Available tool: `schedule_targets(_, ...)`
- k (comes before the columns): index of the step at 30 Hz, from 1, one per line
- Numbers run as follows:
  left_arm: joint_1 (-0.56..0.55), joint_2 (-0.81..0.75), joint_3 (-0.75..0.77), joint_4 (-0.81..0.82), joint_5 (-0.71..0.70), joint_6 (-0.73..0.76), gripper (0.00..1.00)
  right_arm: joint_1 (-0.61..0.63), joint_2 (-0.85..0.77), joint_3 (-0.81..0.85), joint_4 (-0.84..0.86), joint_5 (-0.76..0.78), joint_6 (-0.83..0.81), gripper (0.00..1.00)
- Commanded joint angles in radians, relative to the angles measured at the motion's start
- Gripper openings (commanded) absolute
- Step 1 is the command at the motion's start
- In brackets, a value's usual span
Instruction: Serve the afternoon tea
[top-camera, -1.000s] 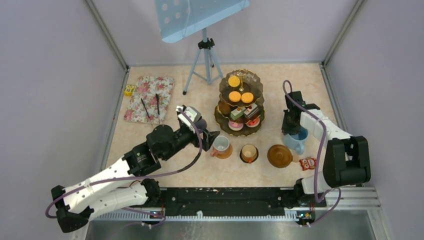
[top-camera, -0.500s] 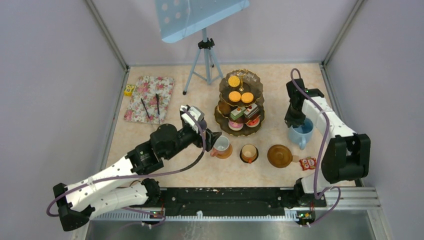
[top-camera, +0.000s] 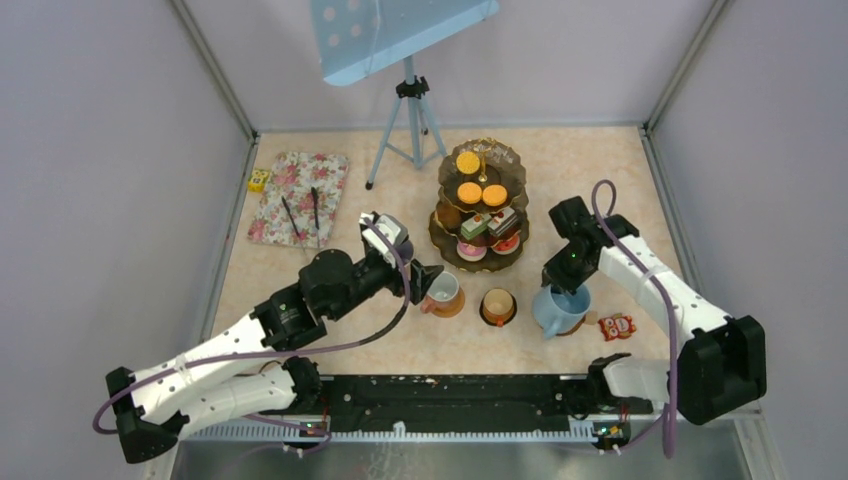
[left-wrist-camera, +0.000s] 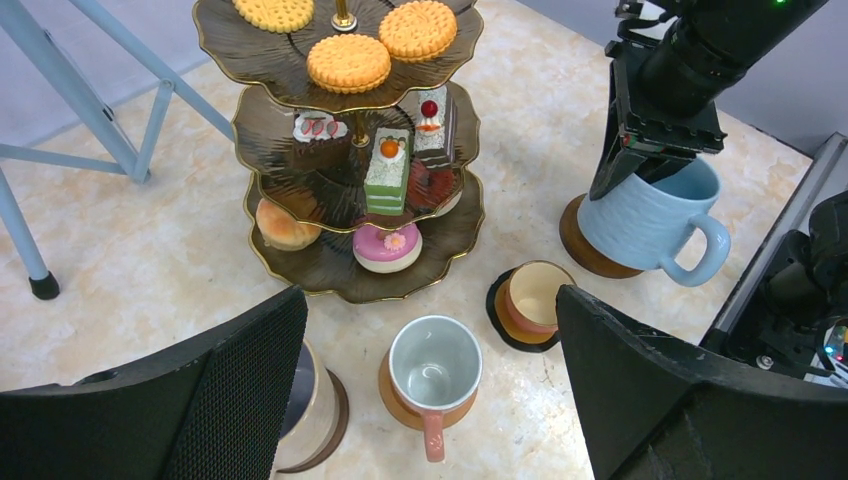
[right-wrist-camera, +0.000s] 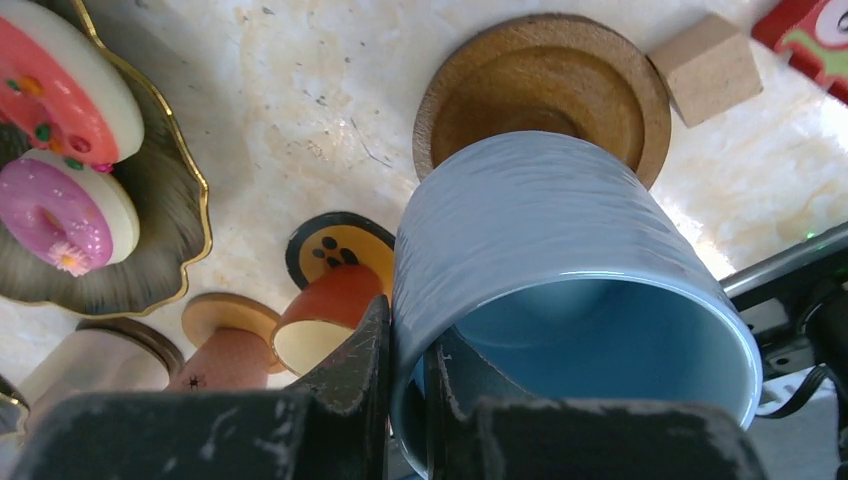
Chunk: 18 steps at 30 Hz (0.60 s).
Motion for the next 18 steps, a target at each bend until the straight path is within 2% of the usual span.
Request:
schedule_targets(1,0.007,-0.032,-0.014,0.047,0.002,0.016,0.99,0.040,-0.001,-0.021,0.003,0.087,0.173,0.00)
schedule_targets(7,0.007,-0.054,-0.024,0.032,-0.008,0.019,0.99,0.083,0.027,0.015,-0.015,0.210,0.194,0.00)
schedule_targets(18,0.006,-0.062,-0.021,0.019,-0.020,0.035,0.99,0.092,0.065,-0.039,0.086,0.214,0.203,0.02)
